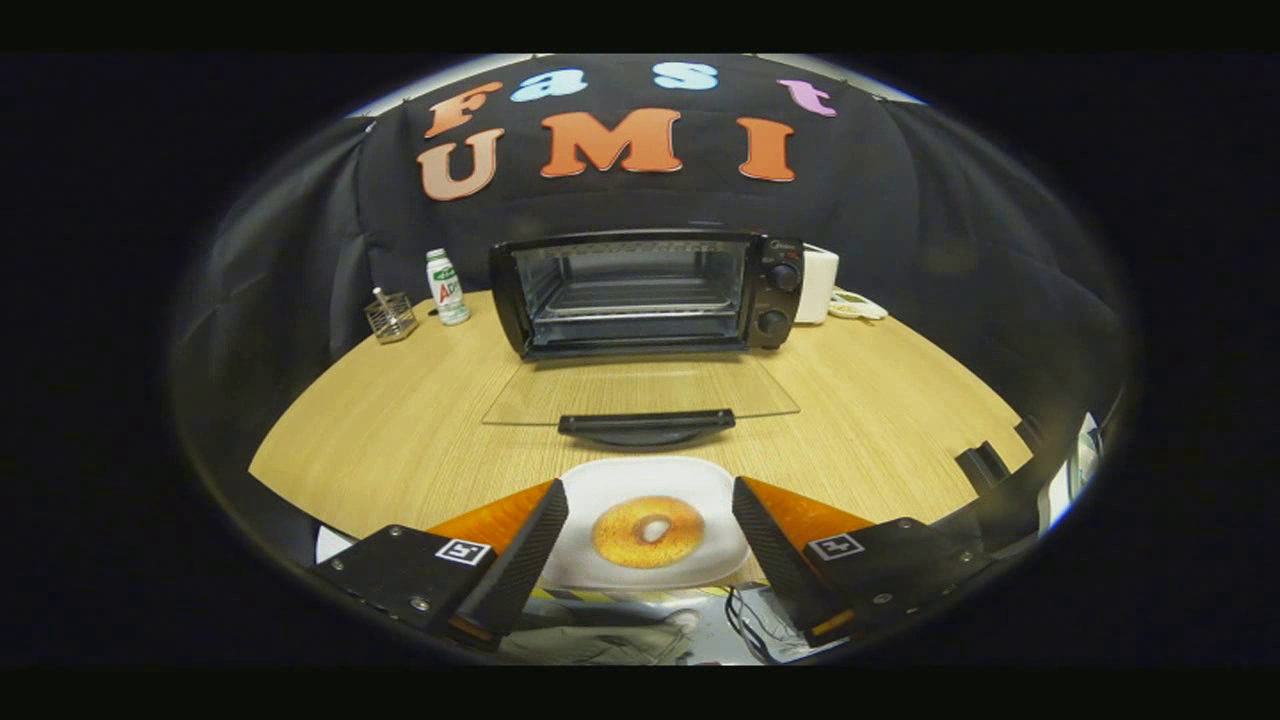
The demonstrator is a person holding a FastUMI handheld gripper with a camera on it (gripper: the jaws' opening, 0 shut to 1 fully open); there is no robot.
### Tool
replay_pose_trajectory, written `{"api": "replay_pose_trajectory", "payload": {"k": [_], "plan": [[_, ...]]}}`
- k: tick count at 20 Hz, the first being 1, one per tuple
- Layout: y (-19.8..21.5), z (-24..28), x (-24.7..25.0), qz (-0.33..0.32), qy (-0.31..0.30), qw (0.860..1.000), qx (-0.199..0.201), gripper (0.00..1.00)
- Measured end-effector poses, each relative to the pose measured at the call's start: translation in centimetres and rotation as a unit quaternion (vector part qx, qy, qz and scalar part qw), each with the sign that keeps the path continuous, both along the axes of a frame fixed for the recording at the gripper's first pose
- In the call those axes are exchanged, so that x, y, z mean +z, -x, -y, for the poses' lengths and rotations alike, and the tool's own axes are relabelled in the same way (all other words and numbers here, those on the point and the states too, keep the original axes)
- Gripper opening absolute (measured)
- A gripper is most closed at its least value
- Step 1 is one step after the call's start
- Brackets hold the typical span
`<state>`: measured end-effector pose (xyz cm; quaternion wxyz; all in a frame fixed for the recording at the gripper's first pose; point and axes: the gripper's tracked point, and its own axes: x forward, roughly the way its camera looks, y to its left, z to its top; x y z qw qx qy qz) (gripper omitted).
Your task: Open the toaster oven, put the food inside, and close the toaster oven door.
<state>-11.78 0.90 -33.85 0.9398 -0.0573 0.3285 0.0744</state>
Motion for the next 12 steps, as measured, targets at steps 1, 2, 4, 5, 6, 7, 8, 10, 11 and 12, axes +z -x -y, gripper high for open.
{"api": "replay_pose_trajectory", "payload": {"k": [1,2,4,5,6,7,8,10,11,12], "plan": [[0.5,0.0,-0.5,-0.006,0.000,1.000,0.000,0.99],[0.9,0.0,-0.8,-0.009,-0.001,1.000,-0.001,0.99],[1.6,0.3,-1.5,-0.014,0.002,1.000,-0.004,0.99],[1.8,0.3,-2.0,-0.018,0.003,1.000,-0.006,0.99],[2.0,0.5,-2.4,-0.022,0.002,1.000,-0.009,0.99],[2.1,0.6,-2.8,-0.025,0.002,1.000,-0.012,0.99],[2.2,0.5,-3.2,-0.029,-0.001,0.999,-0.014,0.99],[2.5,0.5,-4.0,-0.038,-0.008,0.999,-0.019,0.99],[2.5,0.5,-4.3,-0.042,-0.009,0.999,-0.022,0.99],[2.6,0.6,-4.8,-0.048,-0.009,0.999,-0.024,0.99]]}}
